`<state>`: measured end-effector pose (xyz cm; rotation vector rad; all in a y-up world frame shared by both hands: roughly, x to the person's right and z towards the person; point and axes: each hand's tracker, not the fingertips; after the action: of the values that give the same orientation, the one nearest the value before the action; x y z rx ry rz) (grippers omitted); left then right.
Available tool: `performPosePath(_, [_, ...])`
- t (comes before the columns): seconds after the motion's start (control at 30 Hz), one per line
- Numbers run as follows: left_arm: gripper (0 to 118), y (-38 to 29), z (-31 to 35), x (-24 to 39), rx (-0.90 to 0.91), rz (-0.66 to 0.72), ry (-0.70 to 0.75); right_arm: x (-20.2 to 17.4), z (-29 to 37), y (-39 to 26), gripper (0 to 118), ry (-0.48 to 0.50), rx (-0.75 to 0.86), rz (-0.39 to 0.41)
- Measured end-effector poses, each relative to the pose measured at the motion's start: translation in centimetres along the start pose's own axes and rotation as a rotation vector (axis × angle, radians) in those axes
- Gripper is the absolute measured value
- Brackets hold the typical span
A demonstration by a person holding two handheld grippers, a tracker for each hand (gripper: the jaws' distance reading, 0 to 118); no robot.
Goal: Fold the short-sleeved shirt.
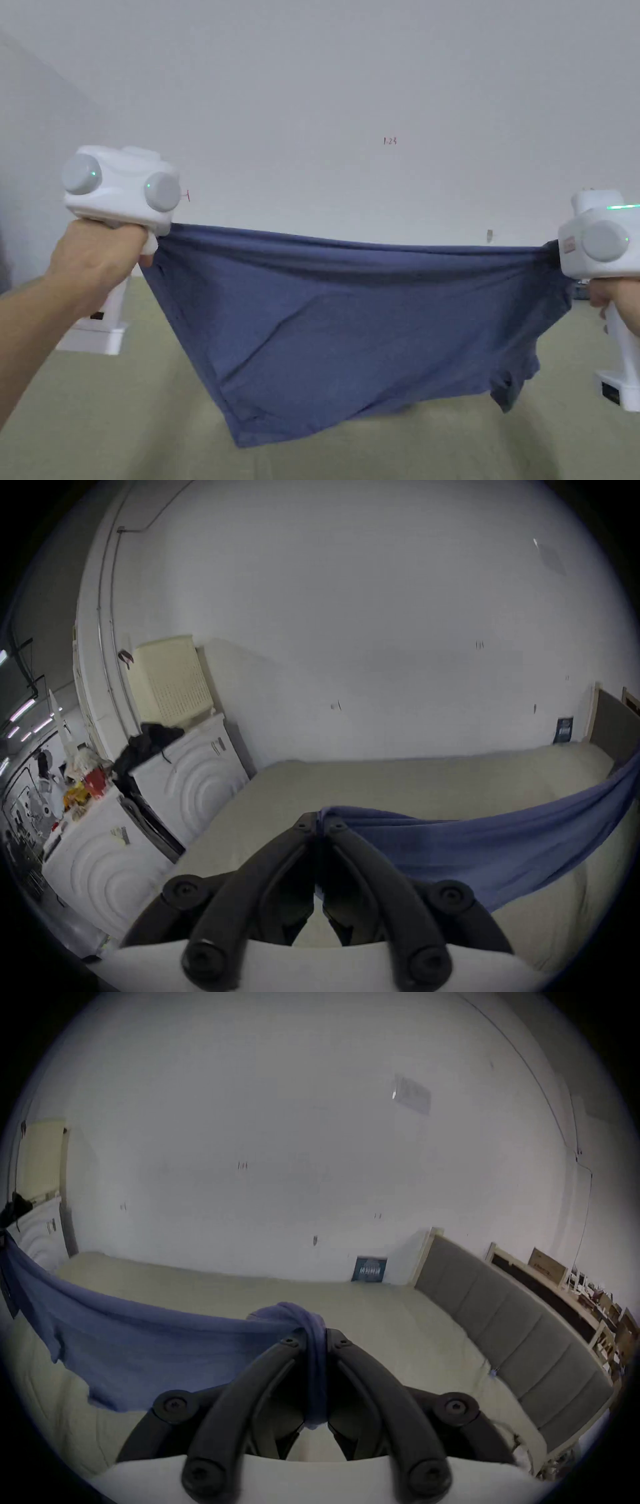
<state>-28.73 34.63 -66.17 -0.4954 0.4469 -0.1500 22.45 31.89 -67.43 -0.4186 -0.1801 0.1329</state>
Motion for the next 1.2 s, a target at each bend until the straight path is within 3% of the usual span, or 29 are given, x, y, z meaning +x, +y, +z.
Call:
performPosePath(0.13, [2, -7.4, -2.4, 2.3, -0.109, -0.039, -0.047, -0.7, -2.4, -7.7, 9, 0.020, -0.126, 0.049])
performPosePath(0.37, [2, -17.4, -1.4, 2.6, -0.226, -0.093, -0.125, 1.0, -2.2, -16.7, 9, 0.019, -0.224, 0.040])
performPosePath(0.6, [2, -20.1, 7.0, -2.1, -0.218, -0.053, -0.188, 4.0, 7.1, -19.3, 9, 0.082, -0.199, 0.045])
performPosePath(0.7, [2, -21.7, 11.9, -4.7, -0.210, -0.058, -0.216, 5.5, 11.9, -20.7, 9, 0.111, -0.197, 0.013])
performPosePath(0.93, [2, -30.6, 20.9, -9.4, -0.247, -0.060, -0.303, 7.5, 23.2, -29.4, 9, 0.158, -0.196, 0.016])
performPosePath(1.2, [2, -38.2, 22.0, -10.9, -0.336, -0.030, -0.320, 7.6, 25.7, -36.2, 9, 0.152, -0.270, 0.000])
